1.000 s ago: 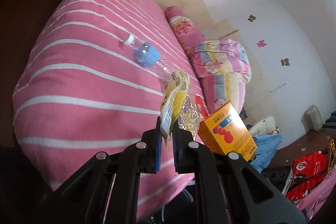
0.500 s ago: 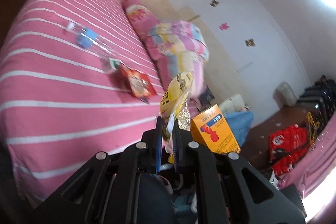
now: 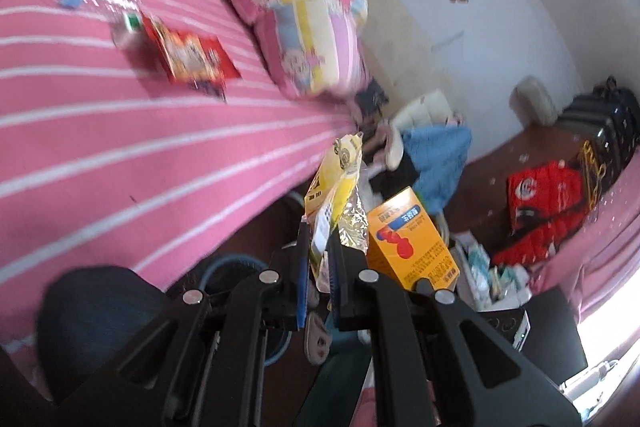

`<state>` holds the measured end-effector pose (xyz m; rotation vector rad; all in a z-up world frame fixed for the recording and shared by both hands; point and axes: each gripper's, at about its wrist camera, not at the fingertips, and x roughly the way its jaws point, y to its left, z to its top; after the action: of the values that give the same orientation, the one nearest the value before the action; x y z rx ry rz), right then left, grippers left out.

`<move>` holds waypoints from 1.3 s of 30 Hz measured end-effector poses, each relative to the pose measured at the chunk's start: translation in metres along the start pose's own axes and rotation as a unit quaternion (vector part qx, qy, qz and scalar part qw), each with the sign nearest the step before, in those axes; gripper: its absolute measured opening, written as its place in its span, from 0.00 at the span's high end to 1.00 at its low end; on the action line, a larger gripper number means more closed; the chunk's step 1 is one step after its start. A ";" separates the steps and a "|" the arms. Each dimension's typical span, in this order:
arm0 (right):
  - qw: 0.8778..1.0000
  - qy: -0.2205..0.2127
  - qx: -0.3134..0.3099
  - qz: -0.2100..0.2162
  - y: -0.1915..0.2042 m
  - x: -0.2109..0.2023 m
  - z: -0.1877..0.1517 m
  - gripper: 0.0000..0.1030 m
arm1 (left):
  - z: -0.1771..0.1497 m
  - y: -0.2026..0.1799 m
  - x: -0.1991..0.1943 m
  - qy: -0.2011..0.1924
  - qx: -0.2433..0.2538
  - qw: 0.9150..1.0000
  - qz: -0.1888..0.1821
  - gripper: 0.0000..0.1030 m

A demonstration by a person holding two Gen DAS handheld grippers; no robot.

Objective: Collect trash
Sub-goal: 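Carry the yellow wrapper and orange box in both grippers over the trash bin, then open both grippers to drop the wrapper and box into the bin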

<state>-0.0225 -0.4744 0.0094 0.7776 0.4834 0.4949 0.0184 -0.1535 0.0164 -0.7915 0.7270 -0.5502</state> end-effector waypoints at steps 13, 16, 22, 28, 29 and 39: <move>0.988 0.006 0.071 -0.138 -0.103 -0.026 -0.022 0.98 | -0.039 -0.004 0.142 0.160 0.036 0.986 0.036 0.92; 0.981 0.008 0.090 -0.172 -0.125 -0.026 -0.026 0.98 | -0.050 -0.002 0.172 0.191 0.048 0.979 0.049 0.92; 0.968 0.029 0.114 -0.220 -0.162 -0.018 -0.034 0.98 | -0.061 0.019 0.229 0.249 0.042 0.965 0.076 0.92; 0.957 0.050 0.118 -0.262 -0.191 0.001 -0.040 0.98 | -0.072 0.036 0.272 0.293 0.055 0.949 0.106 0.92; 0.955 0.053 0.118 -0.268 -0.195 0.004 -0.040 0.98 | -0.073 0.038 0.278 0.298 0.057 0.946 0.111 0.92; 0.943 0.089 0.111 -0.300 -0.217 0.028 -0.044 0.86 | -0.084 0.065 0.322 0.346 0.052 0.924 0.154 0.64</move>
<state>0.0258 -0.5671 -0.1879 0.7560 0.9189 -0.0640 0.1691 -0.3711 -0.1951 -0.3542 1.4355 -0.5762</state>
